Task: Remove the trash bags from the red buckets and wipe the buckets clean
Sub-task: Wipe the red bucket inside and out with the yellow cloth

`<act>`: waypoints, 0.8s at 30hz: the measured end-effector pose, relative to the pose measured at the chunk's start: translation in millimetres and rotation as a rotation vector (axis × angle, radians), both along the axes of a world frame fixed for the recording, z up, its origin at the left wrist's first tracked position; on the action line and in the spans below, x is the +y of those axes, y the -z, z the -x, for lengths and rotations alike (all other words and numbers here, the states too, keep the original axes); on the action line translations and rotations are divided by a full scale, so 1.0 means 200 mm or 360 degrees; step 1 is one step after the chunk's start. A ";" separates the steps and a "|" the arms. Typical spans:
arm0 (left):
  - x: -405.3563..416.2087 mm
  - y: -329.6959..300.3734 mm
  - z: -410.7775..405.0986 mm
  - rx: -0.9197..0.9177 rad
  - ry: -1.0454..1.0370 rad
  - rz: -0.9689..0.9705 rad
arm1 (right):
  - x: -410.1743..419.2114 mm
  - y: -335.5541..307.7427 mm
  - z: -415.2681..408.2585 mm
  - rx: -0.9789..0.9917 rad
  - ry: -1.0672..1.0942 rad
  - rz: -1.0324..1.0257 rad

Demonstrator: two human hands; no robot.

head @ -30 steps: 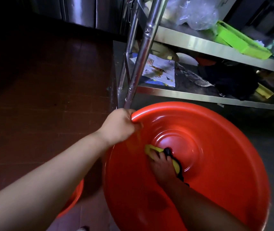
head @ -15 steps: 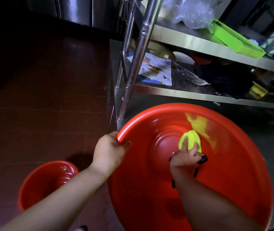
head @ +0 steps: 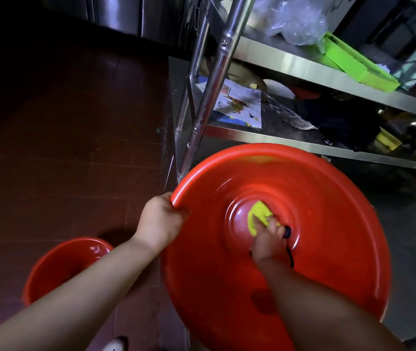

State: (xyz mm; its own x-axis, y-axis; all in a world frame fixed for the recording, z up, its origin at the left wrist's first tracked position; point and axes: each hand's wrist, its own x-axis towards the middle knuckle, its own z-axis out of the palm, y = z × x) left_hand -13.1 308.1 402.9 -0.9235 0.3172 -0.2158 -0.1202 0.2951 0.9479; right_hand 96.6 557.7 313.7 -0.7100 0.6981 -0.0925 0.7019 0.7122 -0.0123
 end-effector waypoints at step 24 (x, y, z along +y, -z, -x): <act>0.00 0.08 -0.04 -0.0016 -0.0062 -0.0029 | -0.18 0.08 -0.03 -0.0003 0.0373 -0.0165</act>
State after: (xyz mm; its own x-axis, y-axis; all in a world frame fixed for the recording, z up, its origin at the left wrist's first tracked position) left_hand -5.7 307.7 387.0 -0.9329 0.2852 -0.2197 -0.1408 0.2725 0.9518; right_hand 102.0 520.8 298.7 -0.5276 0.8494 -0.0130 0.8479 0.5274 0.0535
